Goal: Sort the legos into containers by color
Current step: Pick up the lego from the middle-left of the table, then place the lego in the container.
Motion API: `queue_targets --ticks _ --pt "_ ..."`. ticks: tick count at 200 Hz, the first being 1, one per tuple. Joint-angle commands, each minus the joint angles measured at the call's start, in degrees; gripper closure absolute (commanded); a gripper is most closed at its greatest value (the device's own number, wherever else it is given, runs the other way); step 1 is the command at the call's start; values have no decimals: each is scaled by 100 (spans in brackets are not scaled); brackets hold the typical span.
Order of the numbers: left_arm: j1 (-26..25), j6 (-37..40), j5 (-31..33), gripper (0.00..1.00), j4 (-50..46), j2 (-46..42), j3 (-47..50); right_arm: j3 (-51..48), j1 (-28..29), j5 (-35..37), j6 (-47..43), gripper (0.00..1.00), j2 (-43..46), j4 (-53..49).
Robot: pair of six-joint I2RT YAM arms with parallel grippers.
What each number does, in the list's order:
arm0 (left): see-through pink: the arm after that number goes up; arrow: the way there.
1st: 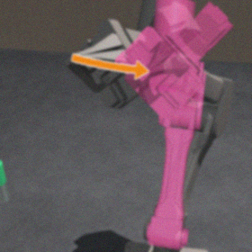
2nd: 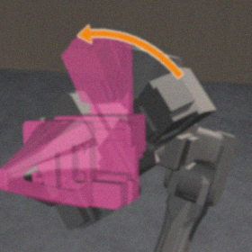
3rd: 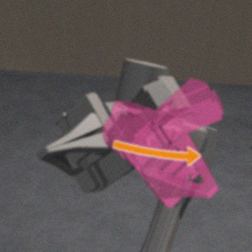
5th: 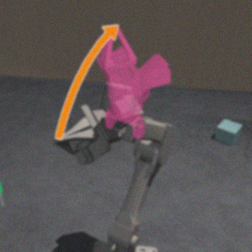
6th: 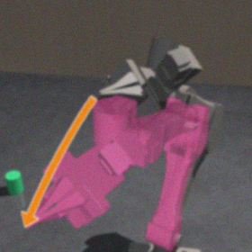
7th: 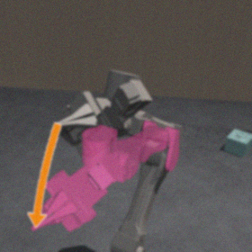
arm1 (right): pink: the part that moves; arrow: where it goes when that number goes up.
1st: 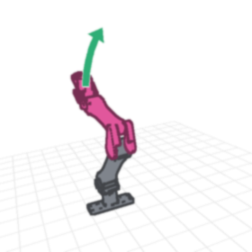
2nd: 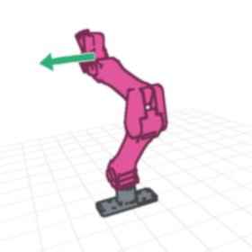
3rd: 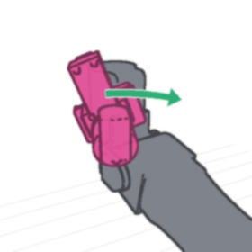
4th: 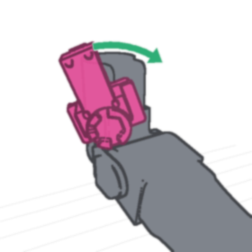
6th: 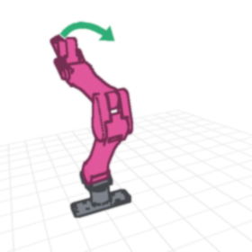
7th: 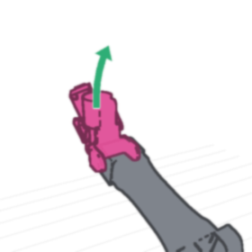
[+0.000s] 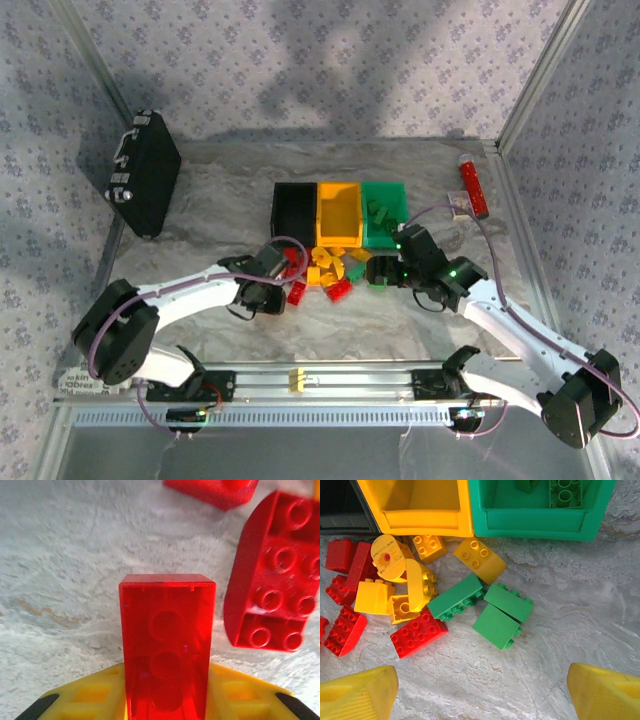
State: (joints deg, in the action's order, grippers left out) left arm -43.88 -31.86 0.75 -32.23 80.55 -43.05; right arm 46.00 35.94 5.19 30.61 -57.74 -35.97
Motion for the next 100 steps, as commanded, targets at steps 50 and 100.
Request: queue_targets --ticks 50,100 --pt "755 1160 436 66 -632 444 -2528 -1 -88 -11 24 10 -51 88" --pt "1127 1704 409 46 -1095 2078 -4407 -76 -79 -40 50 10 74 14"
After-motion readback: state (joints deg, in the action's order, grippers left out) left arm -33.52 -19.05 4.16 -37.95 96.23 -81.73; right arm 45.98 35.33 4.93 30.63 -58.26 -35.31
